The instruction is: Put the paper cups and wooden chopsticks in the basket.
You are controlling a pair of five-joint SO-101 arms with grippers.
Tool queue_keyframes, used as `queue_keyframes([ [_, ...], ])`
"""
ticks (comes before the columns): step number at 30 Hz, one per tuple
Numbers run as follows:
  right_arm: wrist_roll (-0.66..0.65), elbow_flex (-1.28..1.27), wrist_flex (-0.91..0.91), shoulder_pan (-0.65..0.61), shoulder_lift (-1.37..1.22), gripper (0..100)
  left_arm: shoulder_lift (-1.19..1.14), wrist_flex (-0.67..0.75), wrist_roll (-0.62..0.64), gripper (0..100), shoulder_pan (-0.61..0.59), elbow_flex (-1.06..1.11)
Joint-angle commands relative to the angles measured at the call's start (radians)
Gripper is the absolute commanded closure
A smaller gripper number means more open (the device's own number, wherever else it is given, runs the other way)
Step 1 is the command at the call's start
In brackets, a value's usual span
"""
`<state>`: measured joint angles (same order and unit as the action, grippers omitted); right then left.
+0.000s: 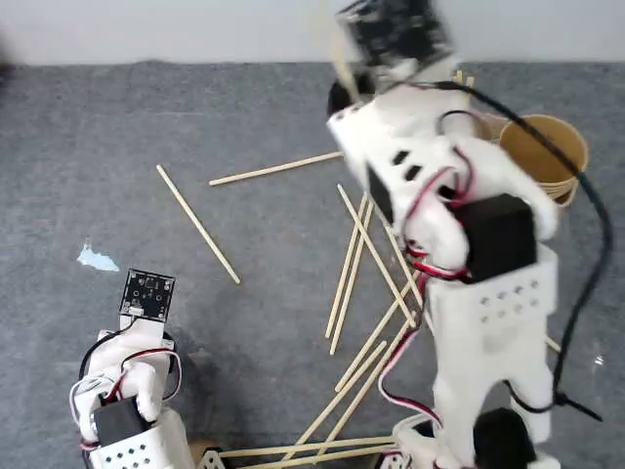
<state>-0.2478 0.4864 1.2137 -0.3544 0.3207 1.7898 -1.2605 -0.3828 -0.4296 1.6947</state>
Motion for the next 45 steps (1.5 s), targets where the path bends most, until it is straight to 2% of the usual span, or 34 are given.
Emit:
queue_keyframes([
  [1, 0.071, 0.012, -0.180, 0.070, 0.047, 99.1, 0.008, -0.006, 0.006, 86, 0.005, -0.012],
  [4, 0.127, 0.006, -0.309, 0.136, 0.042, 99.1, 0.008, -0.006, 0.006, 86, 0.005, -0.012],
  [8, 0.138, 0.006, -0.415, 0.208, 0.004, 99.1, 0.008, -0.006, 0.006, 86, 0.005, -0.012],
  [18, 0.146, 0.005, -0.432, 0.346, -0.157, 99.0, 0.008, -0.006, 0.006, 86, 0.005, -0.012],
  [21, 0.184, -0.031, -0.446, 0.377, -0.168, 99.0, 0.008, -0.006, 0.006, 86, 0.005, -0.012],
  [25, 0.187, -0.206, -0.572, 0.390, -0.127, 99.0, 0.008, -0.006, 0.006, 86, 0.005, -0.012],
  [32, 0.183, -0.678, -0.972, 0.387, 0.041, 99.1, 0.008, -0.006, 0.006, 86, 0.005, -0.012],
  [35, 0.183, -0.813, -1.072, 0.386, 0.094, 99.1, 0.008, -0.006, 0.006, 86, 0.005, -0.012],
  [40, 0.183, -0.908, -1.036, 0.384, 0.162, 97.6, 0.008, -0.006, 0.006, 86, 0.005, -0.012],
  [45, 0.189, -0.907, -0.920, 0.381, 0.206, 85.3, 0.008, -0.006, 0.006, 86, 0.005, -0.012],
])
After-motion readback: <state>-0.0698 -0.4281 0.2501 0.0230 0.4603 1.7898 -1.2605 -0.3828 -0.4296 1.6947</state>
